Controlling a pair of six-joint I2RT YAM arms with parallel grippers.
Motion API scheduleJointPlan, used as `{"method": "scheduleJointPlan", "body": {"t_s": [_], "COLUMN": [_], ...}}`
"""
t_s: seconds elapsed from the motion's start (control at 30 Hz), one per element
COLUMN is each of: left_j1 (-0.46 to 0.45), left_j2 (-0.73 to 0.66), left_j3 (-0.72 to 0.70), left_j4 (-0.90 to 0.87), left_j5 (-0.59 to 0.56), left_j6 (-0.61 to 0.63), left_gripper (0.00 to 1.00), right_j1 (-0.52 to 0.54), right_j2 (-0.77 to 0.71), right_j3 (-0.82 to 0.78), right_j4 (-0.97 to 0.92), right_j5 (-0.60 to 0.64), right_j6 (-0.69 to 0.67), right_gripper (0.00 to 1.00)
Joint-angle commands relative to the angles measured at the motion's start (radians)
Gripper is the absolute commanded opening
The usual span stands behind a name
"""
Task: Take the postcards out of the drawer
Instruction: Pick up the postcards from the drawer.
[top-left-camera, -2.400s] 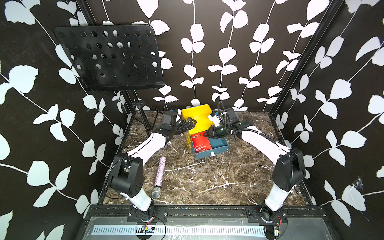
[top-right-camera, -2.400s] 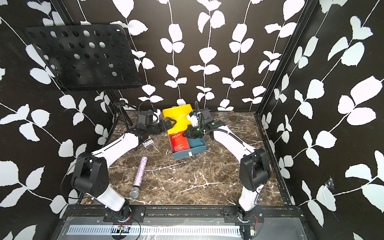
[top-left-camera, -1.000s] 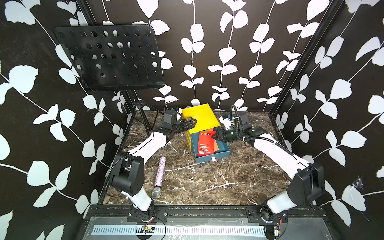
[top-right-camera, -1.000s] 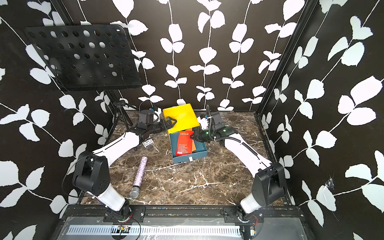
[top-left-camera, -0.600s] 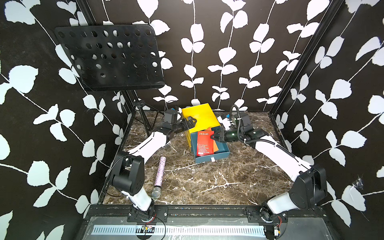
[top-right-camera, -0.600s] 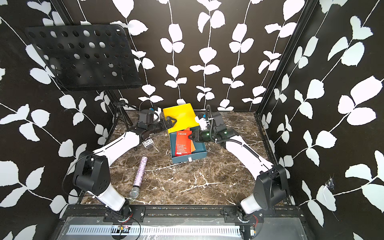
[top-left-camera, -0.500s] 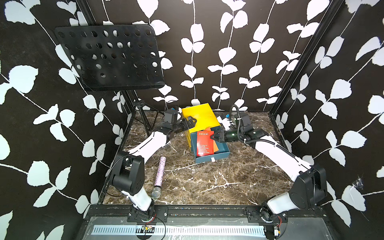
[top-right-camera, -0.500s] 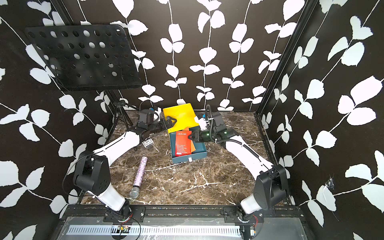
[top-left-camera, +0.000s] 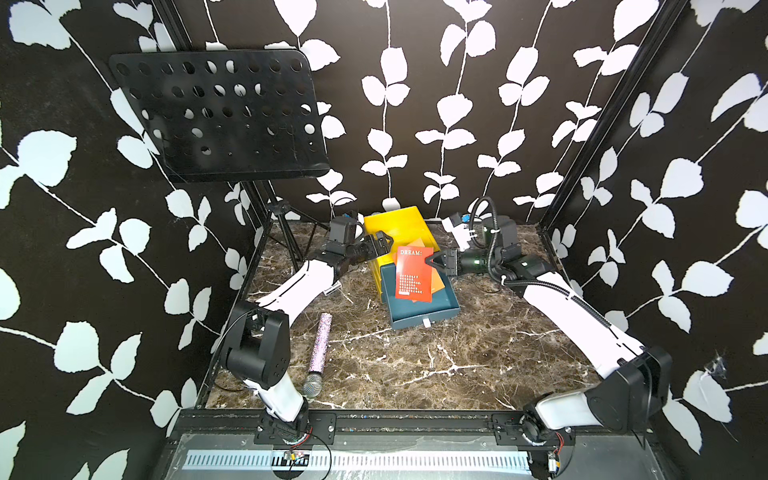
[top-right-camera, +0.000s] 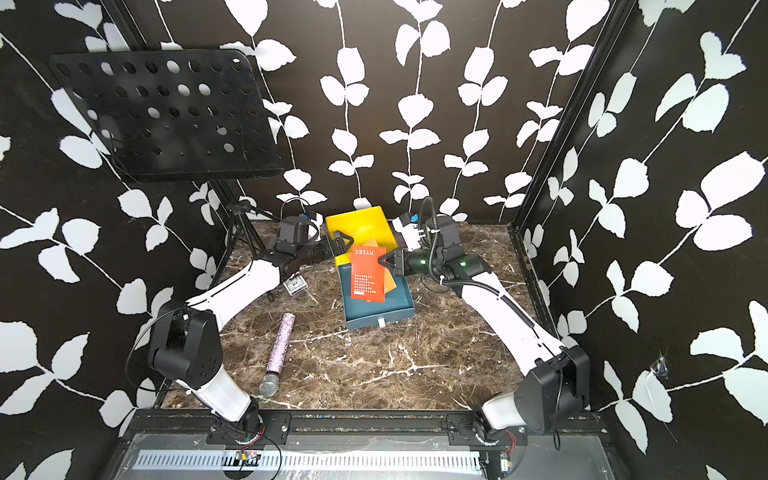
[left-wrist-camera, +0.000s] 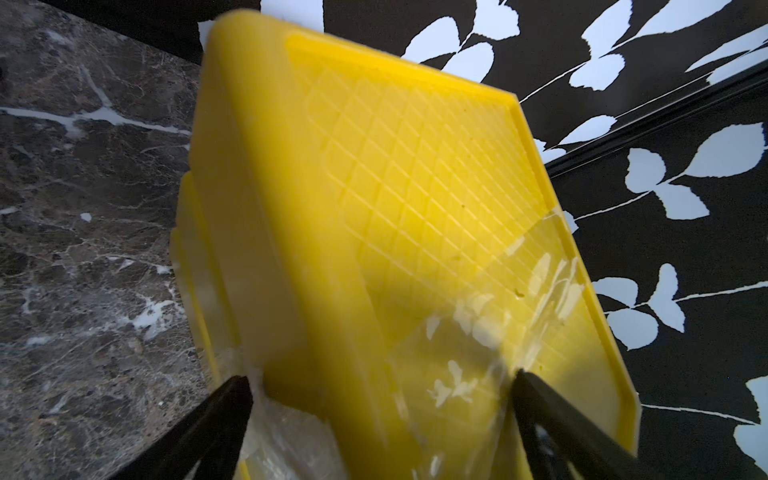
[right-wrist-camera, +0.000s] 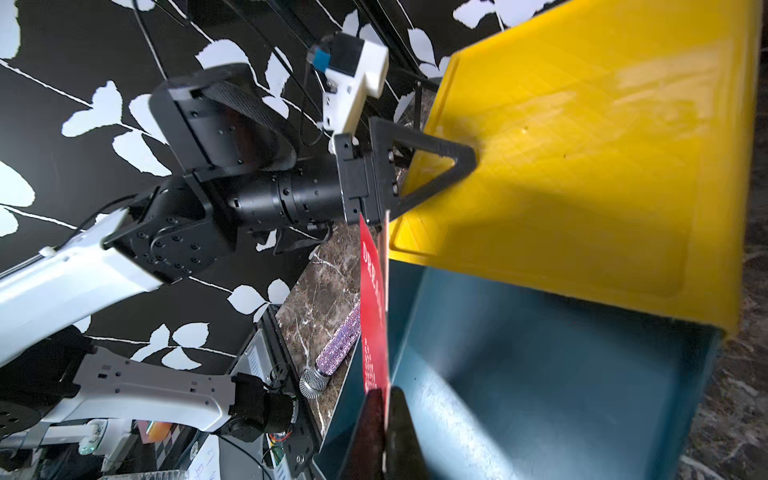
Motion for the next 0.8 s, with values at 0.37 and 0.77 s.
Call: {"method": "scheduleJointPlan", "body": {"t_s": [0.37,0.77], "left_j1": [0.035,0.082], "left_j2": [-0.067,-0.25], "left_j3": [0.033,-0.022], "left_j4": [-0.105,0.06], "left_j5": [0.072,0.419], "left_j6": [0.108,0.134], "left_gripper": [0.99,0.95], "right_j1": [-0.078,-0.174], "right_j2": [0.034,0.047], "right_j3": [0.088,0.092], "right_j4": [0.102,0.181], "right_j5": [0.01,-0.008], "right_j6": [0.1,0.226], "right_gripper": [0.0,0.0]}}
